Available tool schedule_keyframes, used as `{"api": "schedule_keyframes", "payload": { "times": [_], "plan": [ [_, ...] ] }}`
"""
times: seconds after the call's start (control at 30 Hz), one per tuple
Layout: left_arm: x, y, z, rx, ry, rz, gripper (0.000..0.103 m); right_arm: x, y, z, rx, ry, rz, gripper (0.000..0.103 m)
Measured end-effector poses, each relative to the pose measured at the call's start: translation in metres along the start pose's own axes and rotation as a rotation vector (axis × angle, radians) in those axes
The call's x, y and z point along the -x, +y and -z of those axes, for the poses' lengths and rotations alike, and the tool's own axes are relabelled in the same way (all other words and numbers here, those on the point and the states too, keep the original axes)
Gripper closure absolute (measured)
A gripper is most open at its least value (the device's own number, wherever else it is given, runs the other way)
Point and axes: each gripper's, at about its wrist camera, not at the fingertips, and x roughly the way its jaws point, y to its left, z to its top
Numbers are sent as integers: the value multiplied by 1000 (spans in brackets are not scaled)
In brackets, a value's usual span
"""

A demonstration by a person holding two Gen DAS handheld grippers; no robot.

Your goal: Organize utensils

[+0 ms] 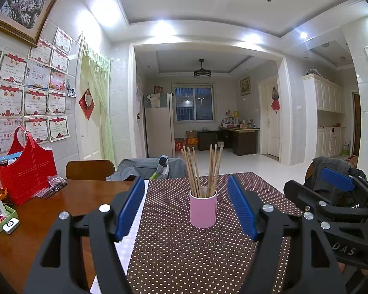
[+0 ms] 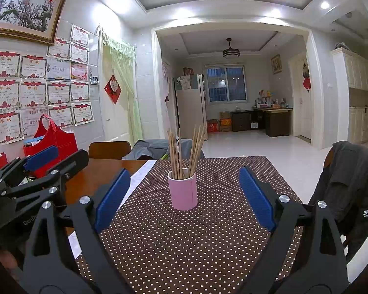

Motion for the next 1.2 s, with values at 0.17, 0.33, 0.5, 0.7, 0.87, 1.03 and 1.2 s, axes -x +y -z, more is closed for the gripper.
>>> {"api": "schedule_keyframes", "payload": {
  "times": [0.17, 0.33, 0.5, 0.7, 0.87, 1.03, 1.2],
  "plan": [
    [1, 1, 0, 1, 1, 1, 34, -1, 0, -1, 0, 1, -1, 14],
    [1, 1, 0, -1, 1, 0, 34, -1, 1, 0, -2, 4, -1, 14],
    [1, 0, 0, 0, 2, 1, 34, -1, 1, -1, -2, 5, -1, 14],
    [1, 0, 0, -1, 2, 1, 34, -1, 2, 0, -4, 5, -1, 14],
    [2, 2, 0, 0, 4, 0, 34, -1, 3, 1, -5, 7, -1, 14],
    [2, 5, 2, -1, 6, 0, 34, -2, 3, 0, -6, 8, -1, 14],
    [2, 6, 2, -1, 7, -1, 34, -1, 5, 1, -7, 11, -1, 14]
  ]
}}
